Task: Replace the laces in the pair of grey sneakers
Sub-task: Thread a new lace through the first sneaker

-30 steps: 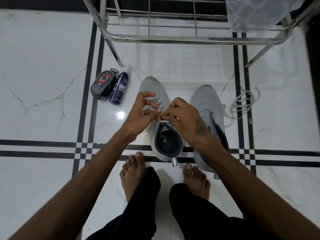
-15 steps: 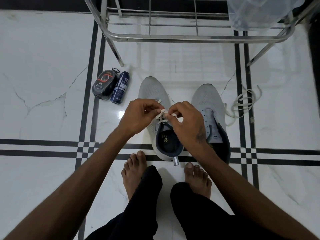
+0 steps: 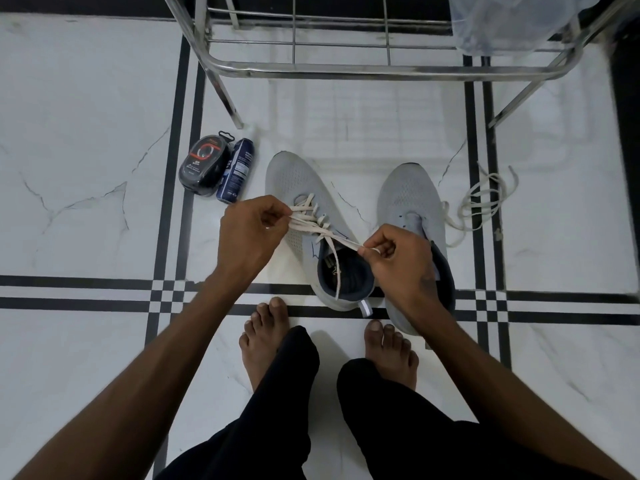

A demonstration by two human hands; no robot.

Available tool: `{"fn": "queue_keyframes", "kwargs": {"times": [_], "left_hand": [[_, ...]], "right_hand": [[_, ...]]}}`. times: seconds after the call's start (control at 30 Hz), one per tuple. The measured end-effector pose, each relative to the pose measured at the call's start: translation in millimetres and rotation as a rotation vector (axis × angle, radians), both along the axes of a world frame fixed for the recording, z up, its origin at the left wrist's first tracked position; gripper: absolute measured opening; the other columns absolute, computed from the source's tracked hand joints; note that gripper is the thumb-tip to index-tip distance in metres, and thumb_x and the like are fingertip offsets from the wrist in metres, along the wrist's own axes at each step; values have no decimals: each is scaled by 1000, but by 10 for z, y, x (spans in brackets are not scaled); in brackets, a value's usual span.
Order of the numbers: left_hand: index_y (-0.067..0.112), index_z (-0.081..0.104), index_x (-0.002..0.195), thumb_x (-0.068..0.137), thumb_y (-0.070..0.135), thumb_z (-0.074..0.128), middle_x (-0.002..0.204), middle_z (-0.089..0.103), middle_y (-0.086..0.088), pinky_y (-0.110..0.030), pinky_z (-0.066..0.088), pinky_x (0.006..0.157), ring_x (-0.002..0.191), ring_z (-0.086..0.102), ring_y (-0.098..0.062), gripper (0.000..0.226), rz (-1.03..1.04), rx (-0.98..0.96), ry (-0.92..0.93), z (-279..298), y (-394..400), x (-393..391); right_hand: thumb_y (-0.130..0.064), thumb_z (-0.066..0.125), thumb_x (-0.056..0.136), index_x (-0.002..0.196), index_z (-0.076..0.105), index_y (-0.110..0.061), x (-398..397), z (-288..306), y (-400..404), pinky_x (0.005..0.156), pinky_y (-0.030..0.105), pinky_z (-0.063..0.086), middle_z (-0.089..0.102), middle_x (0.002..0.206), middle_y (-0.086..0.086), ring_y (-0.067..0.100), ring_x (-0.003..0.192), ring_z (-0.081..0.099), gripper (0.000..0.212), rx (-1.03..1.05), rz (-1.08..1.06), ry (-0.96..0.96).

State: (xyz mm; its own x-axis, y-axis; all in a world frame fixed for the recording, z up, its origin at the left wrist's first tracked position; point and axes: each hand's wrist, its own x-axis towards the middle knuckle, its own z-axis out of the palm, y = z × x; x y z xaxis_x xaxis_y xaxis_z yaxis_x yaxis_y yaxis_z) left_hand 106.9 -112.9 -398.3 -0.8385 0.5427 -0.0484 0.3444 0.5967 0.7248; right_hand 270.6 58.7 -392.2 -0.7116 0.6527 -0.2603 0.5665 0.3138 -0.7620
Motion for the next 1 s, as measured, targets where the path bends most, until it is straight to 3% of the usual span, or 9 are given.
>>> {"fn": "queue_keyframes", "kwargs": {"times": [0.37, 0.47, 0.57, 0.63, 0.7, 0.73, 0.83, 0.93, 1.0], "left_hand": [[32, 73, 90, 86, 18, 75, 80, 68, 24, -7, 50, 68, 74, 64, 6, 15, 131, 49, -97, -77, -39, 106], [26, 68, 121, 90, 25, 72, 112, 67, 17, -17, 55, 86, 96, 63, 7, 32, 138, 71, -174, -29, -68, 226], [30, 40, 149, 83, 53, 69, 134, 46, 23, -22, 42, 99, 120, 47, 1, 76, 57, -86, -353, -34, -214, 497], [31, 46, 144, 82, 48, 72, 127, 49, 35, -11, 42, 92, 111, 47, 10, 70, -42, -108, -424, -66, -305, 681], [34, 55, 135, 84, 25, 73, 107, 54, 48, 0, 41, 81, 96, 53, 19, 55, -54, -58, -409, -89, -366, 708], [34, 56, 133, 84, 16, 72, 107, 55, 49, -3, 45, 84, 96, 56, 20, 54, -21, -49, -397, -101, -391, 656], [25, 58, 137, 83, 11, 69, 127, 59, 24, -32, 52, 99, 112, 61, 2, 56, 40, -93, -357, -110, -473, 425], [31, 60, 134, 82, 12, 69, 126, 59, 25, -33, 54, 96, 109, 61, 2, 56, 28, -98, -344, -75, -532, 310], [29, 60, 135, 82, 12, 68, 132, 62, 14, -32, 53, 97, 113, 63, -3, 57, 28, -126, -313, -66, -566, 240]], "right_hand": [[-13, 76, 83, 75, 66, -20, 17, -74, -71, 60, 25, 50, 62, 66, -5, 7, 63, 56, 15, -26, -50, -17], [-24, 70, 87, 100, 66, -25, 52, -46, -125, 75, 27, 53, 64, 91, -5, 10, 84, 61, 14, -108, 30, -102], [-35, 66, 90, 147, 43, -36, 115, -23, -169, 99, 28, 45, 57, 127, -7, 9, 114, 54, 62, -206, 245, -223], [-31, 63, 90, 153, 31, -42, 80, -3, -212, 97, 31, 51, 63, 128, -9, 10, 107, 63, 71, -238, 320, -245], [-26, 60, 90, 152, 27, -48, -4, -24, -299, 86, 31, 57, 69, 117, -7, 12, 90, 68, 74, -257, 364, -254], [-23, 60, 90, 152, 27, -48, -61, -35, -363, 80, 28, 57, 70, 113, -6, 11, 84, 68, 75, -284, 371, -245], [-14, 60, 88, 153, 30, -44, -213, -67, -497, 78, 25, 58, 70, 106, -8, 10, 81, 68, 77, -365, 332, -195], [-14, 61, 86, 152, 33, -44, -338, -98, -526, 81, 30, 59, 71, 104, -6, 13, 81, 69, 78, -356, 334, -176], [-13, 62, 85, 152, 33, -42, -418, -107, -563, 75, 23, 57, 71, 107, -8, 10, 79, 68, 78, -378, 338, -163]]}}
